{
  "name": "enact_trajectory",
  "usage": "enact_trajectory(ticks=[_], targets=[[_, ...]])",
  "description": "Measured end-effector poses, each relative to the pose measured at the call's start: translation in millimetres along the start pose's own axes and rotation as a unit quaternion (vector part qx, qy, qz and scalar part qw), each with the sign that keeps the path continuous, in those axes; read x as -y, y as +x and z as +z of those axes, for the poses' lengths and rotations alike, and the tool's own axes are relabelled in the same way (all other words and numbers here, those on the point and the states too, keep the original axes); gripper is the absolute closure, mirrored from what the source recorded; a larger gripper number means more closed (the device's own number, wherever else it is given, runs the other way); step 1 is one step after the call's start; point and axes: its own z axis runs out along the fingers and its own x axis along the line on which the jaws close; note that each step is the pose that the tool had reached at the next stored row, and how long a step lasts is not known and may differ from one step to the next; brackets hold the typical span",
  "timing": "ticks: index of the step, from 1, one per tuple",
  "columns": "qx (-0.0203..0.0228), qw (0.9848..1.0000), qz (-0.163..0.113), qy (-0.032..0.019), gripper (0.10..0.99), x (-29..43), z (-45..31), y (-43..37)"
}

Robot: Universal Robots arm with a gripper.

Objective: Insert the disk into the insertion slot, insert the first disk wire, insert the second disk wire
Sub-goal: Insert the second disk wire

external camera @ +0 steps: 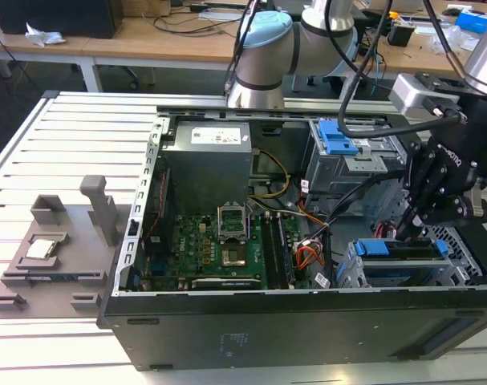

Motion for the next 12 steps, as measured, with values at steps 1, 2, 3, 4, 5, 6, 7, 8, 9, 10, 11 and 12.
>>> enact_trajectory(ticks=[1,2,3,4,5,6,7,8,9,10,11,12], targets=[[0.0,1.0,0.0,0.0,0.941,0.1,0.1,1.0],[0.0,1.0,0.0,0.0,0.941,0.1,0.3,1.8],[0.0,1.0,-0.001,0.0001,0.941,0.3,0.4,3.5],[0.0,1.0,-0.001,0.0001,0.941,0.4,0.6,4.3],[0.0,1.0,-0.001,0.0001,0.941,0.4,0.7,4.9],[0.0001,1.0,-0.001,0.0001,0.941,0.5,1.6,5.4],[0.0001,1.0,-0.001,0.0001,0.941,0.6,2.2,5.3],[0.0005,1.0,-0.001,0.0,0.941,0.5,2.8,5.5],[0.0011,1.0,-0.001,0.0,0.941,0.0,3.2,6.1],[0.0015,1.0,-0.001,-0.0001,0.941,-0.3,3.3,6.7],[0.0024,1.0,-0.001,-0.0001,0.941,-0.3,3.4,8.1],[0.0026,1.0,-0.002,-0.0001,0.941,-0.2,3.5,8.9]])
